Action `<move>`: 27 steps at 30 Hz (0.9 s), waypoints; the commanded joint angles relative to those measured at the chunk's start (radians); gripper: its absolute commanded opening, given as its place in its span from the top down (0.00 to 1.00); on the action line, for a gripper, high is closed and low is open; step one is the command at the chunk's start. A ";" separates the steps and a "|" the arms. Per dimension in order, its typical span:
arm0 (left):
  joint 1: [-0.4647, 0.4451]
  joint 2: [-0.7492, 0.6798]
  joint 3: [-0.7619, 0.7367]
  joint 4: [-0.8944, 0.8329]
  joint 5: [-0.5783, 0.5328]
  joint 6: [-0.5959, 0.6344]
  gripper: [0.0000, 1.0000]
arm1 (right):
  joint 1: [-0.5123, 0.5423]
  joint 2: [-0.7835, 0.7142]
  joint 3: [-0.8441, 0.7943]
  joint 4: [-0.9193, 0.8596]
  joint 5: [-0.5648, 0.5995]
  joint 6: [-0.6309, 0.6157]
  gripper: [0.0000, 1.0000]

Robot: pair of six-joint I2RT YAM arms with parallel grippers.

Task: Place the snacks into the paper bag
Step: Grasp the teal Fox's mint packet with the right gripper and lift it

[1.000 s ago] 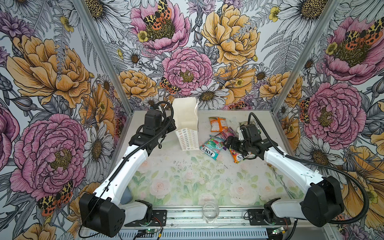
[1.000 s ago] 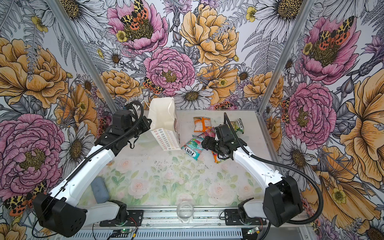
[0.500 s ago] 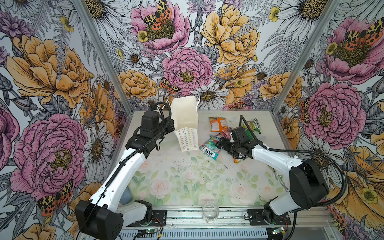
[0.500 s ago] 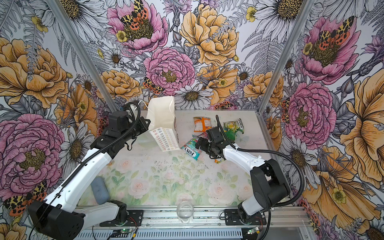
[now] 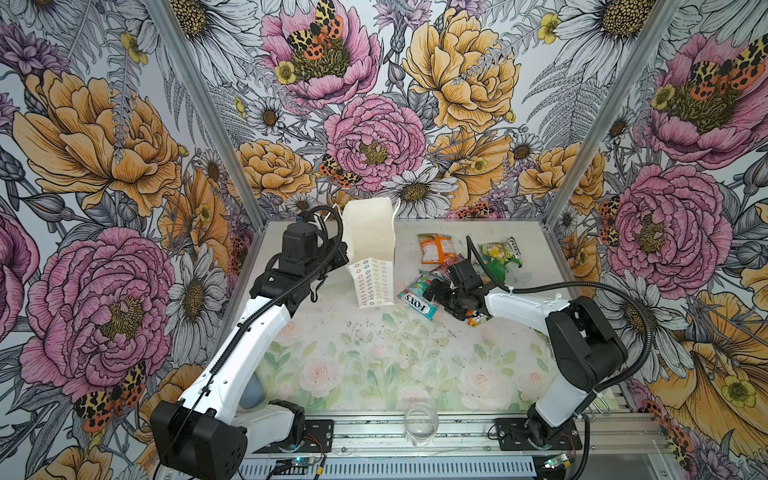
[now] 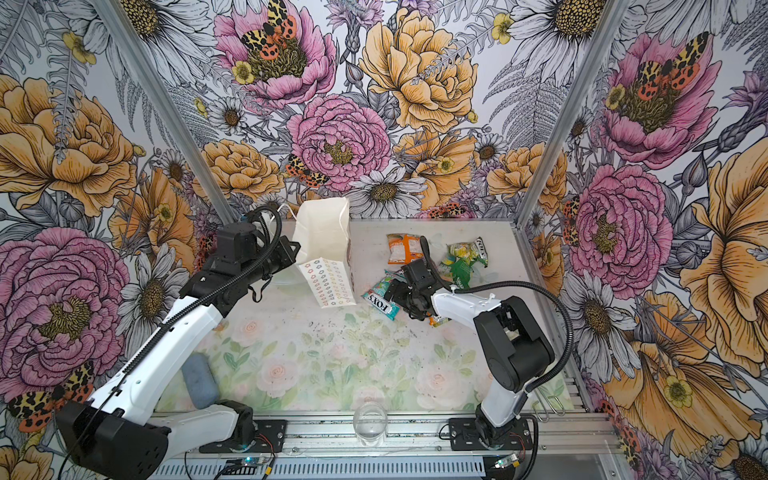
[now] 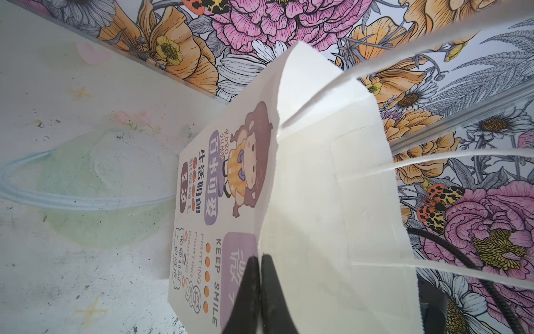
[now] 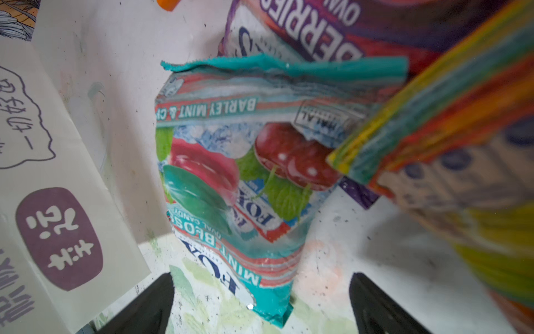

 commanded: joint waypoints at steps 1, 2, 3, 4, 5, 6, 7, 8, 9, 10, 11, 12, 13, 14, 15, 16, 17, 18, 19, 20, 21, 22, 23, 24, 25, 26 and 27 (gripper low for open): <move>0.009 -0.006 0.006 0.002 0.026 0.018 1.00 | 0.008 0.033 0.036 0.063 0.016 0.037 0.04; 0.008 -0.003 0.006 0.002 0.024 0.019 1.00 | 0.008 0.041 0.039 0.071 0.017 0.040 0.04; 0.008 0.002 0.007 0.003 0.025 0.020 1.00 | 0.010 0.050 0.045 0.075 0.020 0.044 0.05; 0.009 0.007 0.007 0.004 0.025 0.021 1.00 | 0.011 0.058 0.050 0.078 0.026 0.045 0.05; 0.009 0.012 0.008 0.003 0.022 0.023 1.00 | 0.011 0.066 0.055 0.078 0.030 0.047 0.05; 0.009 0.016 0.006 0.004 0.017 0.025 1.00 | 0.012 0.072 0.061 0.078 0.034 0.046 0.05; 0.010 0.021 0.005 0.003 0.014 0.026 1.00 | 0.013 0.078 0.064 0.079 0.040 0.046 0.05; 0.011 0.025 0.002 0.003 0.011 0.027 1.00 | 0.013 0.083 0.068 0.079 0.042 0.046 0.05; 0.012 0.028 -0.001 0.006 0.011 0.029 1.00 | 0.013 0.088 0.070 0.080 0.048 0.046 0.05; 0.013 0.030 -0.005 0.007 0.009 0.032 1.00 | 0.014 0.094 0.071 0.081 0.050 0.047 0.05; 0.013 0.034 -0.007 0.010 0.013 0.034 1.00 | 0.014 0.099 0.072 0.082 0.052 0.045 0.05; 0.016 0.034 -0.011 0.011 0.009 0.037 1.00 | 0.014 0.103 0.071 0.086 0.053 0.047 0.05; 0.014 0.036 -0.013 0.014 0.009 0.038 1.00 | 0.014 0.108 0.071 0.087 0.053 0.047 0.06; 0.016 0.037 -0.018 0.019 0.011 0.038 1.00 | 0.014 0.112 0.071 0.090 0.054 0.047 0.06; 0.016 0.038 -0.022 0.026 0.014 0.040 1.00 | 0.014 0.118 0.073 0.091 0.058 0.047 0.06; 0.018 0.038 -0.025 0.030 0.015 0.040 1.00 | 0.014 0.122 0.072 0.093 0.059 0.047 0.07; 0.018 0.039 -0.028 0.036 0.015 0.039 1.00 | 0.014 0.127 0.073 0.096 0.059 0.047 0.07; 0.018 0.042 -0.031 0.044 0.019 0.037 1.00 | 0.016 0.132 0.074 0.098 0.060 0.047 0.07; 0.017 0.044 -0.032 0.048 0.021 0.037 1.00 | 0.017 0.135 0.072 0.100 0.059 0.047 0.08; 0.019 0.047 -0.031 0.051 0.023 0.034 1.00 | 0.016 0.138 0.071 0.102 0.062 0.048 0.08; 0.019 0.052 -0.032 0.054 0.026 0.031 1.00 | 0.016 0.140 0.071 0.104 0.063 0.048 0.08; 0.017 0.056 -0.031 0.057 0.028 0.029 1.00 | 0.017 0.141 0.070 0.107 0.065 0.048 0.09; 0.016 0.061 -0.032 0.060 0.029 0.027 1.00 | 0.017 0.143 0.069 0.108 0.065 0.049 0.09; 0.016 0.066 -0.035 0.066 0.028 0.025 1.00 | 0.018 0.143 0.068 0.108 0.067 0.049 0.10; 0.016 0.069 -0.040 0.071 0.028 0.022 1.00 | 0.018 0.143 0.068 0.109 0.069 0.048 0.11; 0.016 0.072 -0.043 0.078 0.028 0.020 1.00 | 0.019 0.142 0.068 0.109 0.070 0.047 0.12; 0.016 0.075 -0.048 0.084 0.026 0.016 1.00 | 0.019 0.141 0.065 0.108 0.073 0.047 0.12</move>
